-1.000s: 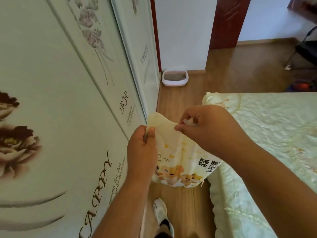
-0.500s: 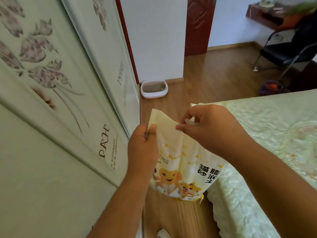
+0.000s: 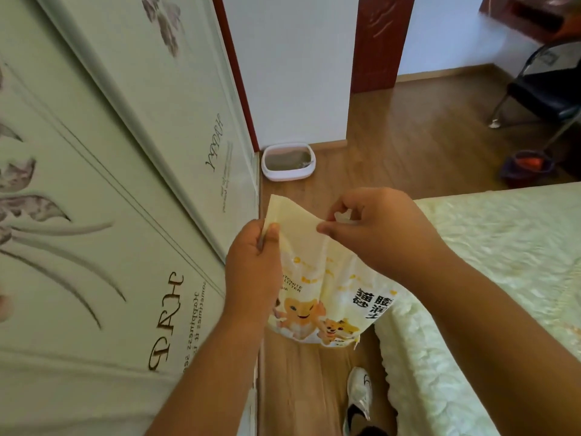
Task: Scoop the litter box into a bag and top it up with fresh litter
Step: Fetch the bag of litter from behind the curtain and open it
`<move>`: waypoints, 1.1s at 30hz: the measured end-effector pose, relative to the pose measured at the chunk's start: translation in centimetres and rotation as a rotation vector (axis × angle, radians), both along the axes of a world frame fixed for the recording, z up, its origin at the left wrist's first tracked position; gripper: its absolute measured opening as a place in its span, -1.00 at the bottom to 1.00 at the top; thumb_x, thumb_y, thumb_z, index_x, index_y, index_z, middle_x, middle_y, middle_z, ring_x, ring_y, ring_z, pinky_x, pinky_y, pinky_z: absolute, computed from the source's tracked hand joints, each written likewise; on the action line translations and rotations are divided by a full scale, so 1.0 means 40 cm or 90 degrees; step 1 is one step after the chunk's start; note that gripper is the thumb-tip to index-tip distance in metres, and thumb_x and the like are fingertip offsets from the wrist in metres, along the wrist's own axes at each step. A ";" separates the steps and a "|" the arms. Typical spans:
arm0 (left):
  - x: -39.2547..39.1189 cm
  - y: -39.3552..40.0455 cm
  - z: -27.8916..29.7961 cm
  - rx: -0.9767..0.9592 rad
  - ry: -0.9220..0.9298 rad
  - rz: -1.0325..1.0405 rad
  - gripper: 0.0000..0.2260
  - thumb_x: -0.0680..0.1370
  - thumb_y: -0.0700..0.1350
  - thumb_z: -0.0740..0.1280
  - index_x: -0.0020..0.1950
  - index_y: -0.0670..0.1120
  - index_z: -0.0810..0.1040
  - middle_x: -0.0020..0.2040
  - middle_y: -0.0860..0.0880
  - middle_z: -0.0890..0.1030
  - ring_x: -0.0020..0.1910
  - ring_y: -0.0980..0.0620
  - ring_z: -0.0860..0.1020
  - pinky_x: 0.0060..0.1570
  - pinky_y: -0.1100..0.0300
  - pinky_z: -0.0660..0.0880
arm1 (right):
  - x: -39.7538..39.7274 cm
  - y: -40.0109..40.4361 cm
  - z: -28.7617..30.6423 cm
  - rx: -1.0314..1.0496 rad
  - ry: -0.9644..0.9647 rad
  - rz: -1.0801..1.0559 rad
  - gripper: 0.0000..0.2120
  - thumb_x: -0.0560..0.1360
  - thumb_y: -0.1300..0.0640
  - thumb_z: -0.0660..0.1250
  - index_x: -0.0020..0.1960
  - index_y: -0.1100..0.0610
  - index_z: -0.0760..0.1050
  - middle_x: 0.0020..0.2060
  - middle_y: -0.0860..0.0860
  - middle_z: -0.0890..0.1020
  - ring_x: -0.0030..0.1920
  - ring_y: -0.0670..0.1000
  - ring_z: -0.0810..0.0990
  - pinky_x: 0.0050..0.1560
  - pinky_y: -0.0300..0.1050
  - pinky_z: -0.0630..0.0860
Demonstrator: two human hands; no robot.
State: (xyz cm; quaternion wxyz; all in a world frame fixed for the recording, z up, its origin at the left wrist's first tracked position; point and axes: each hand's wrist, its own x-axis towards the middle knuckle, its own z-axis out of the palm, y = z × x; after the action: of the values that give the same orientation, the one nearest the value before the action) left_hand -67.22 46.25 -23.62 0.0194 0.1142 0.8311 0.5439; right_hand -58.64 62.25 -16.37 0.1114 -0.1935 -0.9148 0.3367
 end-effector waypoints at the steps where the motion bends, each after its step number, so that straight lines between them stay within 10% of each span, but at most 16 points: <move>1: -0.026 0.024 0.000 -0.005 -0.002 0.010 -0.70 0.69 0.03 0.24 -0.16 -0.11 0.47 -0.24 -0.19 0.54 -0.33 -0.05 0.47 -0.27 -0.14 0.53 | -0.031 0.028 0.001 -0.002 -0.004 0.010 -0.84 0.46 -0.09 0.50 -0.15 -0.01 0.66 -0.32 -0.10 0.61 -0.31 -0.09 0.58 -0.26 -0.06 0.58; 33: -0.994 0.577 -0.063 -0.012 -0.023 -0.068 -0.75 0.67 0.06 0.24 -0.20 0.09 0.48 -0.30 -0.01 0.54 -0.30 -0.04 0.54 -0.31 -0.01 0.48 | -0.962 0.571 -0.011 0.033 -0.082 -0.019 -0.84 0.51 -0.12 0.44 -0.11 -0.04 0.63 -0.36 -0.15 0.54 -0.41 -0.17 0.48 -0.46 -0.35 0.25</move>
State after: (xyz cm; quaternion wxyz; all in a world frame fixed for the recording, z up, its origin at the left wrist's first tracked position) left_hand -107.00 69.33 -26.14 0.0643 0.1482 0.8286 0.5360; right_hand -97.11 85.11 -16.80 0.0625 -0.2251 -0.9256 0.2977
